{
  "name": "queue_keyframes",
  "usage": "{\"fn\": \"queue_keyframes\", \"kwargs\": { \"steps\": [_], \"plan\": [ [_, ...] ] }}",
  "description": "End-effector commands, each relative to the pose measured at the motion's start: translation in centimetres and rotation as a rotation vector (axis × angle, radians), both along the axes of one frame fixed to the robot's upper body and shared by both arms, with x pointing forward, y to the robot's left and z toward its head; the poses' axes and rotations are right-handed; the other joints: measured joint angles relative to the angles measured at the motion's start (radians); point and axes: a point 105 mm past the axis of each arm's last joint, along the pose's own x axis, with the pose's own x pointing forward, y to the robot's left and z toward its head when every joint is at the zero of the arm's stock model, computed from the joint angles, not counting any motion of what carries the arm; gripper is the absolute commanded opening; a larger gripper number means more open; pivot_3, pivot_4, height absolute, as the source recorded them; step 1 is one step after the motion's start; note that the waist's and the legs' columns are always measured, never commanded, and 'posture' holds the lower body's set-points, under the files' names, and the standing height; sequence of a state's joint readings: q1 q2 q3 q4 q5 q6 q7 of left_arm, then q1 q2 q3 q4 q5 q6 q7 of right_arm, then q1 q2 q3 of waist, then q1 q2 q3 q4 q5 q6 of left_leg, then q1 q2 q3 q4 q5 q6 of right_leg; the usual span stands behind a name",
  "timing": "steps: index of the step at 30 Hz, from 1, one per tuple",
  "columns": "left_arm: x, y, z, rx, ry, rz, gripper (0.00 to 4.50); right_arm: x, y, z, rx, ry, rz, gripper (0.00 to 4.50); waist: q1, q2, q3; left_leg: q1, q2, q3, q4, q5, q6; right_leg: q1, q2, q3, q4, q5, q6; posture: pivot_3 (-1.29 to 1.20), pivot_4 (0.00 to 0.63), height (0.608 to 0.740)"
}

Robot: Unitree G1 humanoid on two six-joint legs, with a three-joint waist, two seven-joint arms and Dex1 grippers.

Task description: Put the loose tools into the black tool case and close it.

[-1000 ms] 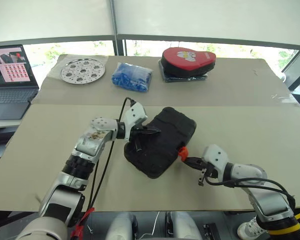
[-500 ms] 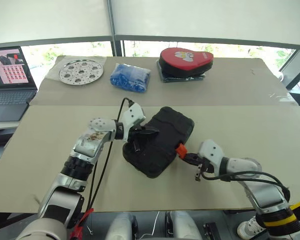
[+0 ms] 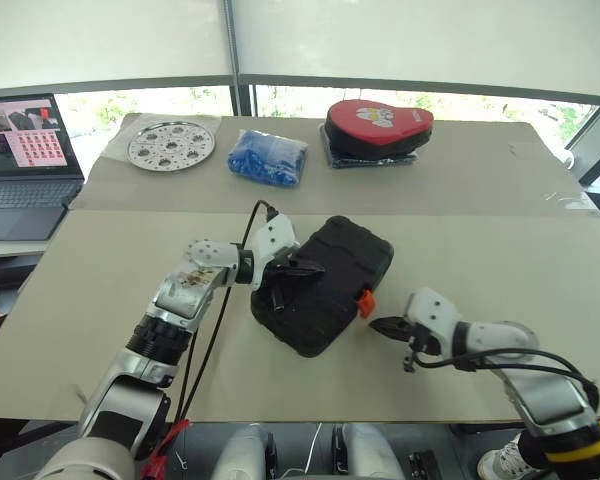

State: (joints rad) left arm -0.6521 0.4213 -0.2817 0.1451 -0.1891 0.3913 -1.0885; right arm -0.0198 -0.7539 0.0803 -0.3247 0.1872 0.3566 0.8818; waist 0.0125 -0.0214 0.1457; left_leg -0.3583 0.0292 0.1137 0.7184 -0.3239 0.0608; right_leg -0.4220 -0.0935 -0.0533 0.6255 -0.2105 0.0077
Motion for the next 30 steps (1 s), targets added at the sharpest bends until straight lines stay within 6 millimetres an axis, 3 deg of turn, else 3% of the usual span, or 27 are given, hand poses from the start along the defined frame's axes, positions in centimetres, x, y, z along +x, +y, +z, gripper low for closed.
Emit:
{"fn": "queue_keyframes", "kwargs": {
  "steps": [1, 7, 17, 30],
  "plan": [
    [-0.6, 0.2, -3.0, 0.073, 0.096, 0.002, 0.06, 0.1, 0.3, 2.3, 0.030, -0.059, 0.020, 0.11, -0.001, 0.000, 0.000, 0.001, 0.000, 0.000, 0.000, 0.000, 0.000, 0.001, 0.000, 0.000, 0.000, 0.000, 0.000, 0.00, 0.150, 0.740],
    [-0.5, 0.2, -2.9, 0.076, 0.092, 0.000, 0.06, 0.8, 1.3, 3.0, 0.078, -0.079, 0.032, 0.11, -0.001, 0.000, -0.001, 0.003, 0.000, 0.001, -0.002, 0.000, 0.000, 0.001, 0.001, 0.001, 0.001, 0.000, 0.000, 0.00, 0.150, 0.740],
    [-0.3, 0.7, -3.0, 0.089, 0.095, 0.018, 0.06, 2.0, 3.2, 2.5, 0.095, -0.090, 0.076, 0.11, -0.002, 0.000, -0.001, 0.003, 0.000, 0.001, -0.002, 0.000, 0.000, 0.001, 0.001, 0.002, 0.001, 0.000, 0.000, 0.00, 0.150, 0.740],
    [-0.8, 1.5, -4.9, 0.164, 0.142, 0.030, 0.06, 3.2, 4.8, 3.4, 0.119, -0.133, 0.109, 0.11, -0.013, 0.000, -0.001, 0.004, 0.001, 0.001, -0.002, 0.001, -0.001, 0.000, 0.001, 0.002, 0.002, 0.000, -0.001, 0.00, 0.150, 0.740]
  ]
}}
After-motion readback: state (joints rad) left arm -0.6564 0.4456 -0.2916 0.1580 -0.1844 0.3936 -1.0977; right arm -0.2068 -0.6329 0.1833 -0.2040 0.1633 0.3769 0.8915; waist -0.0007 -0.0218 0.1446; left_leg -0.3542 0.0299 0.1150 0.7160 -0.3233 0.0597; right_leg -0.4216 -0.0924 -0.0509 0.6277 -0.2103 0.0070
